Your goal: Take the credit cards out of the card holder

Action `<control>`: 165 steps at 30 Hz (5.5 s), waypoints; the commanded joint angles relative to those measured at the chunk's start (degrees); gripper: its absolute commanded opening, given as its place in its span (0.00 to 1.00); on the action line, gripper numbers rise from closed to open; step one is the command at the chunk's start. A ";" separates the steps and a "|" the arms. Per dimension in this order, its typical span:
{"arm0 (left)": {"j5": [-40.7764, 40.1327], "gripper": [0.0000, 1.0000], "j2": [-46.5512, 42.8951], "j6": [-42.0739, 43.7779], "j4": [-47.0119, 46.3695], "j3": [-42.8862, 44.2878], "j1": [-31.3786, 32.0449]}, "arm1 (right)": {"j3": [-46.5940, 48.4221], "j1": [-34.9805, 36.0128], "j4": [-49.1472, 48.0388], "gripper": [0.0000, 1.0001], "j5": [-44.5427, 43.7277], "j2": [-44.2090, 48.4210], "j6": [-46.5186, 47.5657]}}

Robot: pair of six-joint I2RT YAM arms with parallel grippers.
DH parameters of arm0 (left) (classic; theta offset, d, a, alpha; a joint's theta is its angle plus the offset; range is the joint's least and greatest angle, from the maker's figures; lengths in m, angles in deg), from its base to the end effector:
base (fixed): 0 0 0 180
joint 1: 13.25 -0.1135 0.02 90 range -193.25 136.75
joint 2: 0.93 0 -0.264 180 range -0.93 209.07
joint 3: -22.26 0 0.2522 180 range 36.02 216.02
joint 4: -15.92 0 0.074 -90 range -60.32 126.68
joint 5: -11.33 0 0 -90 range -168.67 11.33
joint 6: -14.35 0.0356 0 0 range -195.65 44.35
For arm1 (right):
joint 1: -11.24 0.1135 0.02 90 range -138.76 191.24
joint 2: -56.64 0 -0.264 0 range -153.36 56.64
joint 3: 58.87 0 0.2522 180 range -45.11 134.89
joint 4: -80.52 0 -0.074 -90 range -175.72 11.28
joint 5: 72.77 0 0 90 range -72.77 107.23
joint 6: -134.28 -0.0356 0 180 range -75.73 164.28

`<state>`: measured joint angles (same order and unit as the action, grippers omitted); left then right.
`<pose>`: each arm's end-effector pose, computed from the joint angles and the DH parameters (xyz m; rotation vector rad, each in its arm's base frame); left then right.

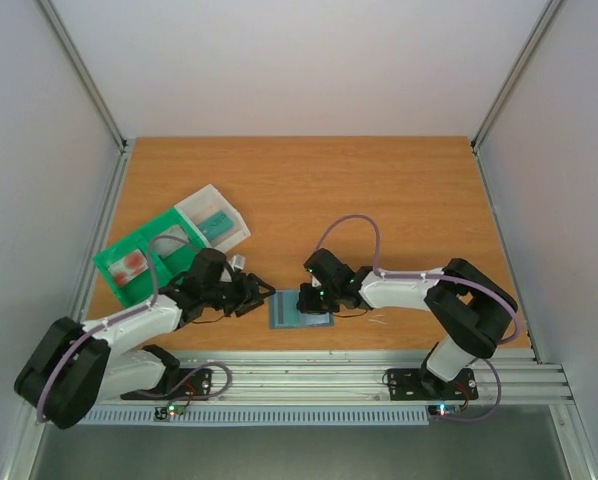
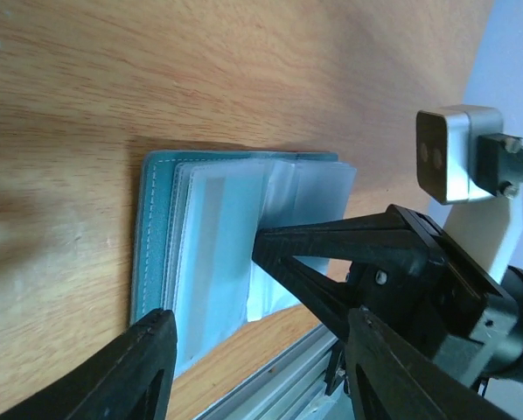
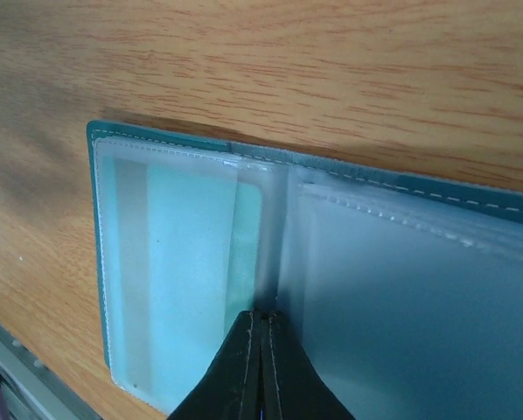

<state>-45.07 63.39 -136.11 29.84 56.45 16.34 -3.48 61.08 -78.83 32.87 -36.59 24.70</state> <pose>0.1626 -0.1150 0.1528 -0.3773 2.6374 -1.3565 0.1801 0.2283 0.1301 -0.8190 2.6217 0.7508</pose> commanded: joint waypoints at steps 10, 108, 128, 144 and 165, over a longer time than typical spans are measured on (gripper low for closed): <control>-4.25 0.53 12.31 -0.53 -14.83 1.59 3.55 | -3.92 0.34 -1.84 0.02 -2.10 0.43 -0.96; 0.56 0.54 15.24 -6.39 -23.97 -1.18 4.45 | -3.99 0.60 -0.52 0.05 -2.99 -0.83 -3.69; -3.67 0.33 12.50 -5.73 -16.77 2.93 9.33 | -7.44 0.60 -6.69 0.06 -1.82 3.48 -4.42; -5.13 0.26 14.78 -5.41 -13.88 7.00 12.57 | -8.19 0.55 1.26 0.19 -4.86 15.83 -2.74; -10.90 0.11 15.34 -3.31 -3.59 10.10 14.32 | -10.07 0.55 1.68 0.18 -5.42 18.06 -0.92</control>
<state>-53.35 78.88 -140.66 23.11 64.99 30.28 -13.14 61.35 -77.06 28.52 -18.38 22.58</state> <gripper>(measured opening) 0.139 0.183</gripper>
